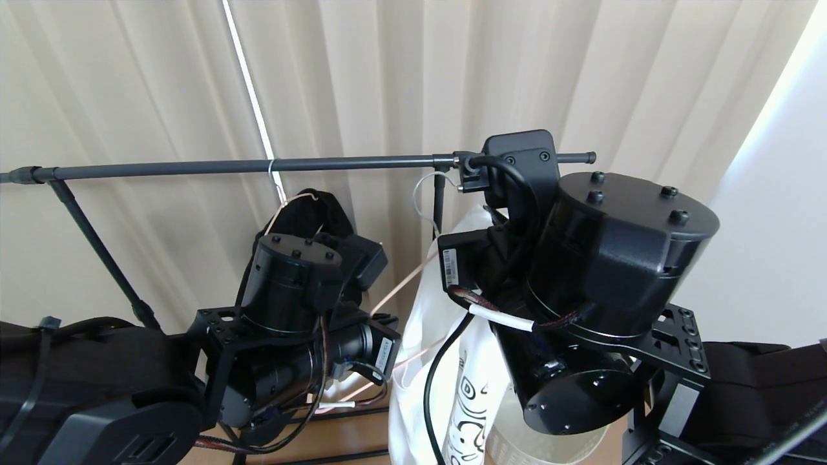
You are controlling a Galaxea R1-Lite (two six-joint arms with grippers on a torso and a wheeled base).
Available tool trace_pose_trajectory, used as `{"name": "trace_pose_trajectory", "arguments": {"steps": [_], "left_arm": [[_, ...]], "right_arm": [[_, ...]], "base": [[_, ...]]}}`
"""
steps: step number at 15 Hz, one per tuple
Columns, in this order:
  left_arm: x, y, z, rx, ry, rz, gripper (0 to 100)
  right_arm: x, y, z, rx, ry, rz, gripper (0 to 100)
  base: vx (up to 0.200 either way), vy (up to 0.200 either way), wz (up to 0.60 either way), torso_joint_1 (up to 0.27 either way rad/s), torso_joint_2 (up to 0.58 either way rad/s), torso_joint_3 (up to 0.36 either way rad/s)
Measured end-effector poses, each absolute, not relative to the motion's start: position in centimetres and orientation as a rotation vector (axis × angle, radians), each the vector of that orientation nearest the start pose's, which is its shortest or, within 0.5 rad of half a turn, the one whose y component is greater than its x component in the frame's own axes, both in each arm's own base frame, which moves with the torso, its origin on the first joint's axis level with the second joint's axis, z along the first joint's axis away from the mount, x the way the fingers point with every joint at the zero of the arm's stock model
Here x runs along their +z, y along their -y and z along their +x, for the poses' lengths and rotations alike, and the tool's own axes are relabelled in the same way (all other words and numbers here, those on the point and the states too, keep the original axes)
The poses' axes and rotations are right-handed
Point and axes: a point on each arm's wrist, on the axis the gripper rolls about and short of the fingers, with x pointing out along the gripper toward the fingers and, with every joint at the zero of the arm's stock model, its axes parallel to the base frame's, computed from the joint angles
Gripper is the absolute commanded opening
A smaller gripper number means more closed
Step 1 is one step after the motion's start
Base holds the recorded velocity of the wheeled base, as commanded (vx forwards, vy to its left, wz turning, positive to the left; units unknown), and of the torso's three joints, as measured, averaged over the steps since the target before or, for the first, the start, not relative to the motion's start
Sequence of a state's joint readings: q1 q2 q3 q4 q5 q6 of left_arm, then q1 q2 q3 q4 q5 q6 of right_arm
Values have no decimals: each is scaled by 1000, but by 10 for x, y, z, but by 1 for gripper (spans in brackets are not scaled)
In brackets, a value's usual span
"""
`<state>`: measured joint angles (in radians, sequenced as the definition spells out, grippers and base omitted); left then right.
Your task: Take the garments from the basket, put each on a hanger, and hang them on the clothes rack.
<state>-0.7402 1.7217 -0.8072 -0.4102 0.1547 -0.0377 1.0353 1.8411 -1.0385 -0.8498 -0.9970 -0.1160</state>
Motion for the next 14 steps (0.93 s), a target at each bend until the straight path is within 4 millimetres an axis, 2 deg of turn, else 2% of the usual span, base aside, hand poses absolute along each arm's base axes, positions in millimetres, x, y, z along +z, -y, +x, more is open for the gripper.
{"name": "trace_pose_trajectory", "arguments": {"steps": [8, 14], "left_arm": [[159, 188, 213, -562, -464, 182, 0], [166, 185, 210, -562, -443, 170, 0]], "right_arm": [[229, -272, 212, -33, 54, -36, 100], [225, -278, 208, -10, 50, -41, 100]], "base": [[0, 0, 0, 0, 0, 0], [0, 0, 0, 0, 0, 0]]}}
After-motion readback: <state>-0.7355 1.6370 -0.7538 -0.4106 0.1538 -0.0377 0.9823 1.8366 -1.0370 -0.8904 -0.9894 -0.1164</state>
